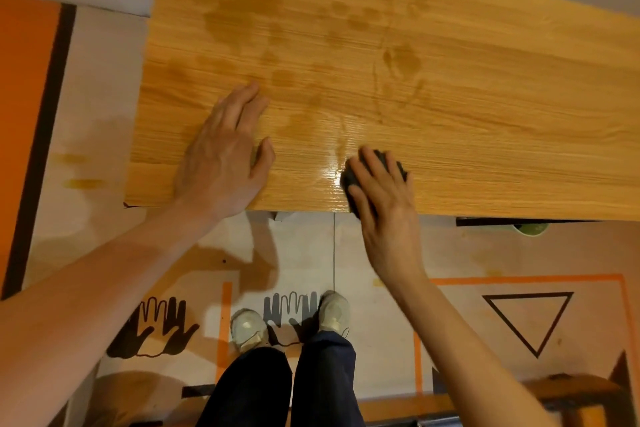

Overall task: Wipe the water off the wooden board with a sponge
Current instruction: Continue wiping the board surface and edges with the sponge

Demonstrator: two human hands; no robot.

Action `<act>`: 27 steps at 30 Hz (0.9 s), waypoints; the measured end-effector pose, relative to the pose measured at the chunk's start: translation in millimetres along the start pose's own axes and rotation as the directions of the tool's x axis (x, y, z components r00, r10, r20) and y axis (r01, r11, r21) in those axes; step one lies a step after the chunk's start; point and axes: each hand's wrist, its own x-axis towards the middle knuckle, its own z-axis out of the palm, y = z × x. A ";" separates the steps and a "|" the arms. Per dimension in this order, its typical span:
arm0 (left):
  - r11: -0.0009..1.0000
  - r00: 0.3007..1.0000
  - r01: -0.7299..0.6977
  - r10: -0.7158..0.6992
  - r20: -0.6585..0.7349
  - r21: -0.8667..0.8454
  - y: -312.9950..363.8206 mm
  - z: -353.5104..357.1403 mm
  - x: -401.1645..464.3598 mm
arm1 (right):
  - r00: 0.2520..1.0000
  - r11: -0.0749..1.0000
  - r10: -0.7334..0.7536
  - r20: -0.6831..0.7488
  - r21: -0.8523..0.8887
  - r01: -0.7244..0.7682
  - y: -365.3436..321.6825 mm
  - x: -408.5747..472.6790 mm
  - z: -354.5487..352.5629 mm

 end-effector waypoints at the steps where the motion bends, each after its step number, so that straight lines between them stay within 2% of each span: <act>1: 1.000 1.000 0.001 -0.001 0.003 0.002 0.0 0.0 0.6 | 1.000 1.000 0.009 -0.004 -0.014 -0.009 4.4 22.2 -0.1; 5: 1.000 1.000 -0.017 0.017 -0.002 0.018 -0.4 0.7 -0.1 | 0.986 0.990 0.142 -0.085 0.034 -0.140 -3.5 75.8 6.0; 10: 0.998 1.000 -0.029 0.029 -0.006 0.056 -2.6 2.7 -1.2 | 0.998 0.998 -0.060 0.013 0.005 0.060 -22.1 -16.2 11.5; 13: 0.997 0.999 -0.031 0.032 -0.009 0.064 -1.9 2.5 0.5 | 0.995 0.996 -0.085 0.043 -0.003 0.086 -19.0 15.9 14.0; 18: 0.998 1.000 -0.018 0.018 0.000 0.060 -1.5 1.5 1.2 | 0.999 0.998 -0.037 -0.035 -0.054 0.035 -27.2 108.5 28.7; 21: 0.999 1.000 -0.003 0.003 0.004 0.054 -2.6 3.0 1.4 | 0.998 0.996 -0.053 -0.039 -0.067 0.051 -32.2 74.0 26.6; 24: 0.999 1.000 -0.005 0.006 -0.009 0.054 -4.3 4.4 1.6 | 0.993 0.991 -0.112 0.028 -0.077 0.113 -40.3 9.7 27.0; 27: 0.999 1.000 0.001 -0.001 -0.010 0.054 -4.9 4.9 2.8 | 0.988 0.983 -0.151 0.042 -0.101 0.155 -39.0 37.9 33.3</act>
